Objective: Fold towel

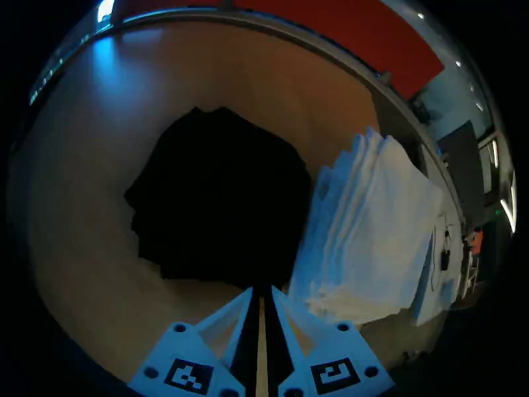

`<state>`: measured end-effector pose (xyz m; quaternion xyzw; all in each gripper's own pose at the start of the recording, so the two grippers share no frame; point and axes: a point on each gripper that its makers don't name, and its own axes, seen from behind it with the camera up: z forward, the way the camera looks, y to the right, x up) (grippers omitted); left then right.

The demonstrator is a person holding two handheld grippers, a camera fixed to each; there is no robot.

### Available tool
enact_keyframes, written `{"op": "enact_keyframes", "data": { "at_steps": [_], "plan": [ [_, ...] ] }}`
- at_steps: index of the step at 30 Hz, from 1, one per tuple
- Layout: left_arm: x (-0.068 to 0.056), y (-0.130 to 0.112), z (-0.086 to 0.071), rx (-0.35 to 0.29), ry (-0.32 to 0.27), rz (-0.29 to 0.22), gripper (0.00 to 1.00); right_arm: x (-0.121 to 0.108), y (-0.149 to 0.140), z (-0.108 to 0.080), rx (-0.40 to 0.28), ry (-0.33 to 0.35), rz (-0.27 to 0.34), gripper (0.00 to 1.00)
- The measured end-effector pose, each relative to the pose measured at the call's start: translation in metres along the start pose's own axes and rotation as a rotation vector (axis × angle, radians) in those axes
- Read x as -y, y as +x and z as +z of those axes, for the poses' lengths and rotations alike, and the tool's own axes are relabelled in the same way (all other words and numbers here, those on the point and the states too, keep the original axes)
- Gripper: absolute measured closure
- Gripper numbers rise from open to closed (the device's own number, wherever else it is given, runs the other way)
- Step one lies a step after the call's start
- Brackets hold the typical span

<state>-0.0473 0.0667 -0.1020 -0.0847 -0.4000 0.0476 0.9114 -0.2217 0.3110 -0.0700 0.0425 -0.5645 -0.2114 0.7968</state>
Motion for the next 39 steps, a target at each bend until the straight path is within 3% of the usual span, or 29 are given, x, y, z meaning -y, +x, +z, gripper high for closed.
{"op": "enact_keyframes", "data": {
  "at_steps": [9,24,30,39],
  "plan": [
    [-0.003,-0.002,0.001,0.006,0.001,0.006,0.23,-0.001,-0.008,0.011,0.02,-0.008,0.051,0.96],
    [-0.006,0.002,0.002,0.004,-0.002,0.012,0.23,-0.003,-0.009,0.008,0.009,-0.012,0.055,0.9],
    [-0.006,0.003,0.002,0.002,-0.006,0.004,0.22,-0.003,-0.01,0.001,-0.015,-0.012,0.053,0.8],
    [-0.01,0.004,0.003,-0.002,-0.013,0.008,0.23,0.005,-0.004,-0.011,-0.062,0.008,0.042,0.42]
  ]
}}
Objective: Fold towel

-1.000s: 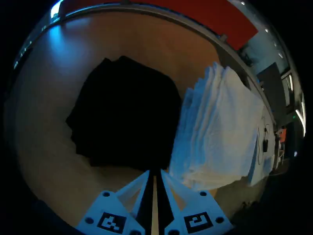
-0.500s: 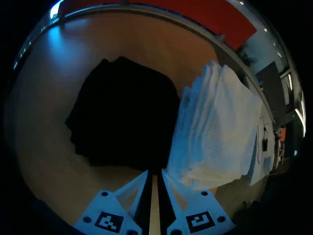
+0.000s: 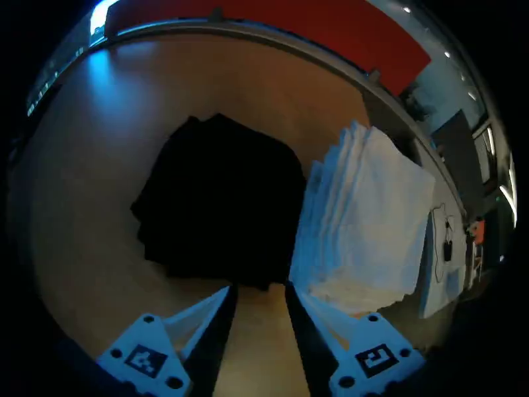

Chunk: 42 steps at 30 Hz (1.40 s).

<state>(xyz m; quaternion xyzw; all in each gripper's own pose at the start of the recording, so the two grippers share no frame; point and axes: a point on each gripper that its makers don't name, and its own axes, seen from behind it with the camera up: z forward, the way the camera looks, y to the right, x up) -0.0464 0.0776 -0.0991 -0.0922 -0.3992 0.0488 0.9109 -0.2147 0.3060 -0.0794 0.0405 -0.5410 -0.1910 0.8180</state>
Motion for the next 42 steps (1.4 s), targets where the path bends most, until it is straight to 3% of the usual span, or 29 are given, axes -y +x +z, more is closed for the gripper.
{"op": "enact_keyframes", "data": {
  "at_steps": [6,18,24,29,33,42],
  "plan": [
    [0.0,-0.001,0.0,-0.001,-0.002,-0.006,0.23,0.016,0.011,-0.005,-0.033,0.03,-0.016,0.38],
    [0.005,-0.002,-0.002,-0.007,0.007,-0.018,0.23,0.076,0.058,-0.008,-0.13,0.138,-0.035,0.38],
    [0.008,-0.004,-0.004,-0.009,0.013,-0.022,0.23,0.105,0.072,-0.005,-0.148,0.177,-0.066,0.38],
    [0.01,-0.007,-0.006,-0.007,0.016,-0.028,0.23,0.115,0.077,-0.002,-0.148,0.183,-0.083,0.38],
    [0.012,-0.008,-0.007,-0.006,0.018,-0.032,0.23,0.115,0.077,0.0,-0.143,0.177,-0.086,0.45],
    [0.012,-0.008,-0.008,-0.008,0.018,-0.03,0.22,0.12,0.073,0.001,-0.135,0.191,-0.088,0.79]
  ]
}}
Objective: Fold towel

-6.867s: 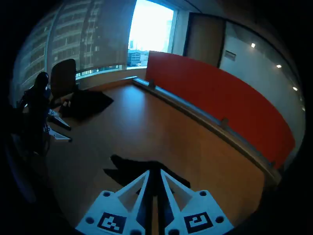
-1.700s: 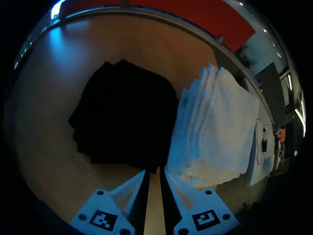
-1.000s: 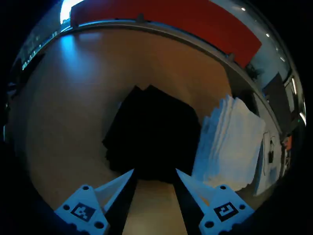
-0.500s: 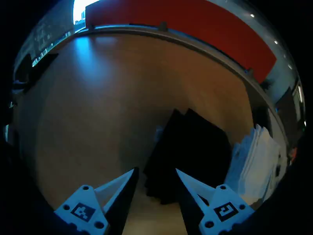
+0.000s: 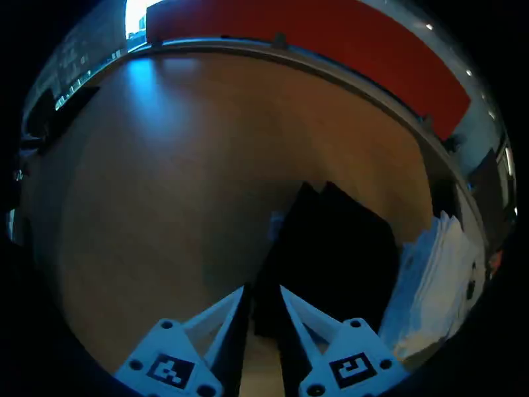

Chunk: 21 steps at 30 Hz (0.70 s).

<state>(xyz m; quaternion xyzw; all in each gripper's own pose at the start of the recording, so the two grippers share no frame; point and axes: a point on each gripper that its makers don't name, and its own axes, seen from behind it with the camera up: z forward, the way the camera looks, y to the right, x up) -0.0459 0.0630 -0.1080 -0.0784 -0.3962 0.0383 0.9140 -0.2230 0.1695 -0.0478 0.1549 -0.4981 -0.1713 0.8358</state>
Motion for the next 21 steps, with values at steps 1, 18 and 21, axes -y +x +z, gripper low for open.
{"op": "enact_keyframes", "data": {
  "at_steps": [1,18,21],
  "plan": [
    [0.0,0.0,0.0,0.0,0.0,0.0,0.23,0.001,-0.001,0.0,0.001,0.003,-0.003,0.81],
    [-0.003,0.0,-0.001,-0.003,-0.005,0.001,0.23,0.007,-0.015,-0.009,0.03,0.053,-0.042,0.93],
    [-0.003,0.0,-0.001,-0.003,-0.005,0.003,0.23,0.007,-0.017,-0.01,0.034,0.056,-0.047,0.93]
  ]
}}
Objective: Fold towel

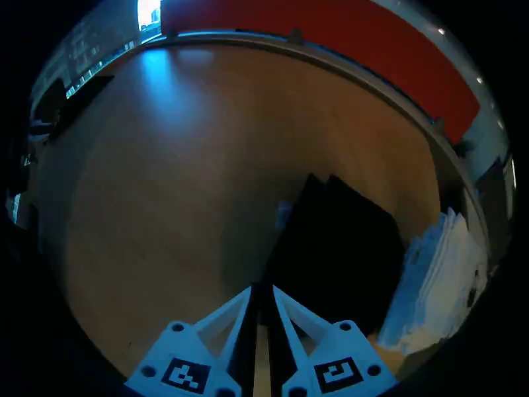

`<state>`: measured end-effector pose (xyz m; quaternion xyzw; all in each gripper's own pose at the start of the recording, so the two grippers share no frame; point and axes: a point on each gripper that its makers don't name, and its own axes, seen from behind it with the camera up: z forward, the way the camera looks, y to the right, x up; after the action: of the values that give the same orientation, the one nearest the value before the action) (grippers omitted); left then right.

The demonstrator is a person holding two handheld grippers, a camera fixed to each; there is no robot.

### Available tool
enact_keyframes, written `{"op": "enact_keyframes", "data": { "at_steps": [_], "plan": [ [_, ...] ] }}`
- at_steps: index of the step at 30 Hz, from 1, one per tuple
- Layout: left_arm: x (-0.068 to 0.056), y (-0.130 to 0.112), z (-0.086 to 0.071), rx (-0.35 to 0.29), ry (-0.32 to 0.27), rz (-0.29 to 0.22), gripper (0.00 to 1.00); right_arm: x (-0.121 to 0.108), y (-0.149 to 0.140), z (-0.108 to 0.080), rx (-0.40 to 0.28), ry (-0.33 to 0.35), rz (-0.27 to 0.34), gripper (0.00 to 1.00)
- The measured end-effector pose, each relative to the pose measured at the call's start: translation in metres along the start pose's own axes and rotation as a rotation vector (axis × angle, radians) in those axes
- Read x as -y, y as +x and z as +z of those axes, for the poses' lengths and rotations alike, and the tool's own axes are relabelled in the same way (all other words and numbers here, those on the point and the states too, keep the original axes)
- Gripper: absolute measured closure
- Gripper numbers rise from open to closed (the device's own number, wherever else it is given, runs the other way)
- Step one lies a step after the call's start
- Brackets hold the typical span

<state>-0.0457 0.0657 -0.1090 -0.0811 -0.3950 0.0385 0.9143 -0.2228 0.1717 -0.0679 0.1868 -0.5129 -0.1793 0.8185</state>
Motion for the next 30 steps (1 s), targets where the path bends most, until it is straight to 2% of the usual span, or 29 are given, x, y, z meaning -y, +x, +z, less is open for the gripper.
{"op": "enact_keyframes", "data": {
  "at_steps": [4,8,14,22,26,30],
  "plan": [
    [0.0,0.001,0.0,-0.002,0.001,0.001,0.23,0.0,0.0,0.0,0.0,-0.004,0.0,0.92],
    [0.001,0.002,0.0,-0.004,0.002,-0.001,0.23,-0.001,0.003,0.0,-0.012,-0.013,0.009,0.84],
    [0.002,0.004,0.001,-0.007,0.003,-0.001,0.23,0.0,0.011,-0.003,-0.049,-0.018,0.034,0.4],
    [0.004,0.006,0.0,-0.012,0.003,-0.004,0.23,0.001,0.014,-0.006,-0.065,-0.029,0.044,0.22],
    [0.006,0.006,0.0,-0.015,0.004,-0.012,0.23,0.002,0.016,-0.007,-0.073,-0.035,0.05,0.0],
    [0.007,0.007,0.0,-0.019,0.003,-0.02,0.23,0.003,0.019,-0.008,-0.086,-0.042,0.063,0.0]
  ]
}}
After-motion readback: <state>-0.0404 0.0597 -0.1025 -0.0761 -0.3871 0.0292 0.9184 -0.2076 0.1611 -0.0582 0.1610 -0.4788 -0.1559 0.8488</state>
